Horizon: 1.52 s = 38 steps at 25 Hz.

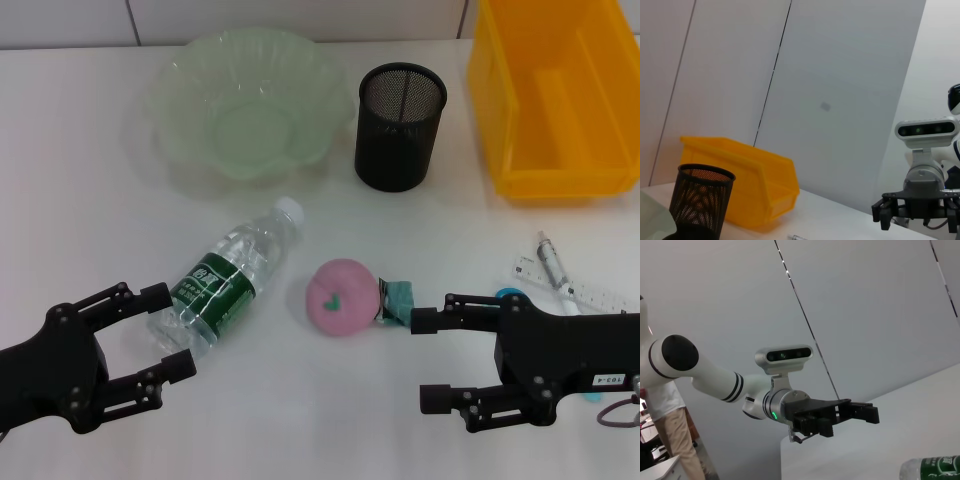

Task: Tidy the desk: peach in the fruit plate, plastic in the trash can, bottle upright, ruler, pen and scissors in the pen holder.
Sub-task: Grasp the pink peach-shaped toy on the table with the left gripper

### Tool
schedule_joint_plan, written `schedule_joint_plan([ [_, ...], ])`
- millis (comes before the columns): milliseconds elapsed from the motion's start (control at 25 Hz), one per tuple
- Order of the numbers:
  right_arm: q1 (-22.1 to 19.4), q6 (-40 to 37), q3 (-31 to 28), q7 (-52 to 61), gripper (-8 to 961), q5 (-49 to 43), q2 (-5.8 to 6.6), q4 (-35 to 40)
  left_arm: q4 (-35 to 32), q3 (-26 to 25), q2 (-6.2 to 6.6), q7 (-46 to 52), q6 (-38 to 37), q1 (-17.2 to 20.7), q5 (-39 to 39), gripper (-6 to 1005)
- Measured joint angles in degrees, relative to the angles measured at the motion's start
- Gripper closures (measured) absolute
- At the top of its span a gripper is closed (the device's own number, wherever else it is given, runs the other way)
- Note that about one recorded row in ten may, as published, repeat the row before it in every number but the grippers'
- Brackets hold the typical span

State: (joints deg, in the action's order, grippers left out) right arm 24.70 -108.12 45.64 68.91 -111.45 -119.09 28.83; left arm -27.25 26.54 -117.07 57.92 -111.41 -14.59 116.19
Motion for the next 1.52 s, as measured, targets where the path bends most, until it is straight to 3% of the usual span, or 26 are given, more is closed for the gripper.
schedule_joint_plan([
  [1000,-0.95,0.79,-1.00,-1.34,136,0.31,0.28,0.07,-0.31,0.00,0.14,1.31,-0.24,-0.09,-0.01,229],
  [1240,-4.55,1.05,-5.47,-2.09,136,0.14,1.49,1.38,-8.25,1.07,-0.34,10.24,-0.80,-1.76,0.00,236],
  [1400,-7.41,1.36,-8.35,-3.52,137,0.08,2.29,1.47,-16.35,5.37,-1.33,19.48,-0.61,-4.73,-0.01,241],
  [1520,-8.32,1.88,-8.89,-3.76,137,0.06,2.42,1.53,-18.16,7.06,-1.43,23.08,-0.46,-6.42,-0.06,245],
])
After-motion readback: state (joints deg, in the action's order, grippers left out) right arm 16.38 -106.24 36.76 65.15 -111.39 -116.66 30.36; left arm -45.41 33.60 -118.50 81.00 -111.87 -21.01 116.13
